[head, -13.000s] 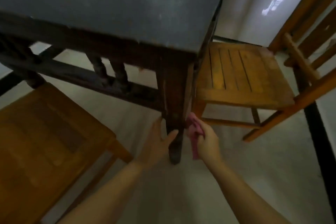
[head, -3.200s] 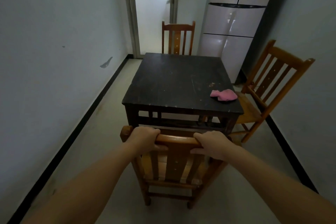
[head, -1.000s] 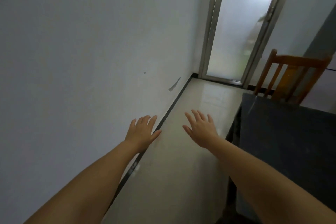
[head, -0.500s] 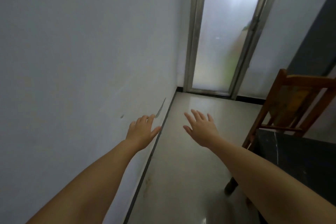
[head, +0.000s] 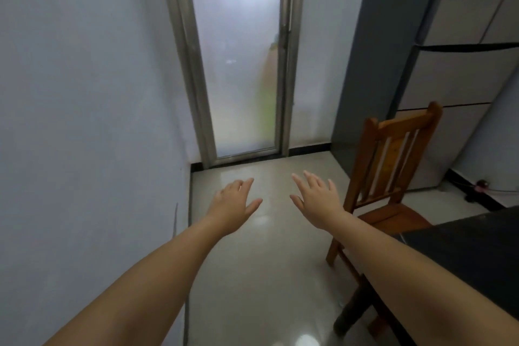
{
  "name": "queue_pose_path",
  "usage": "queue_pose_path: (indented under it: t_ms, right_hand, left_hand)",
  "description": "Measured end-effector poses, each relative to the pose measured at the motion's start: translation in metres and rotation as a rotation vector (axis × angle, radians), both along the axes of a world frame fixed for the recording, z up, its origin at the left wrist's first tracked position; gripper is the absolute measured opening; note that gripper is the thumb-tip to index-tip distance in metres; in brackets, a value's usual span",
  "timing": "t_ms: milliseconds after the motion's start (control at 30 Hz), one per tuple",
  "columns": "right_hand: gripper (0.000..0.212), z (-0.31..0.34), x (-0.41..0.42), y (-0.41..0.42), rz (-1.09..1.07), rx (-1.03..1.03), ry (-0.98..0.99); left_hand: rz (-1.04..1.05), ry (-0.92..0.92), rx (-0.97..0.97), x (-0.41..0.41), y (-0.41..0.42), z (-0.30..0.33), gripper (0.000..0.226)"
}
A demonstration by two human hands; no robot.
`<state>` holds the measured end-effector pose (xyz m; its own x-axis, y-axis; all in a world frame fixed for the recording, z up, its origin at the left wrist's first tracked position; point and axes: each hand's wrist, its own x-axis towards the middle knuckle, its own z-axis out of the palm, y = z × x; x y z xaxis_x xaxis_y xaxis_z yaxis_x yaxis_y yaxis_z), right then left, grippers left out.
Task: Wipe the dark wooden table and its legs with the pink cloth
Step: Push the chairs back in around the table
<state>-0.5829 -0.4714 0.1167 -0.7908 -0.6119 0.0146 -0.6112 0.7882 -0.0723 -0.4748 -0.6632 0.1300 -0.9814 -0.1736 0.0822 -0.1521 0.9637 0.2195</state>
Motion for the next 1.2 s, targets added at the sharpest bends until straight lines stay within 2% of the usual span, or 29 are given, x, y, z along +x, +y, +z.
queue_pose_path:
  t_ms: [233, 500, 733, 933, 1067, 1200]
  right_hand:
    - [0.057, 0.021, -0.167, -0.036, -0.098, 0.007, 0.026]
    - [0.056, 0.029, -0.317, -0.061, -0.256, 0.035, 0.072]
    - [0.056, 0.052, -0.446, -0.034, -0.691, -0.026, 0.12]
    - [0.057, 0.05, -0.473, 0.019, -1.082, -0.055, 0.091]
    - [0.06, 0.041, -0.484, 0.055, -1.309, -0.106, 0.046]
    - [0.072, 0.019, -0.502, 0.08, -1.481, -0.186, -0.056]
  left_hand:
    - [-0.086, 0.011, -0.01, -0.18, -0.05, 0.012, 0.061]
    - [-0.233, 0.001, -0.028, -0.369, -0.087, -0.002, 0.061]
    - [-0.589, 0.013, -0.046, -0.56, -0.081, 0.014, 0.06]
    - [-0.946, 0.024, -0.113, -0.684, -0.01, 0.035, 0.061]
    - [-1.222, 0.05, -0.14, -0.719, 0.071, 0.025, 0.061]
    - [-1.457, 0.074, -0.143, -0.739, 0.141, 0.011, 0.062]
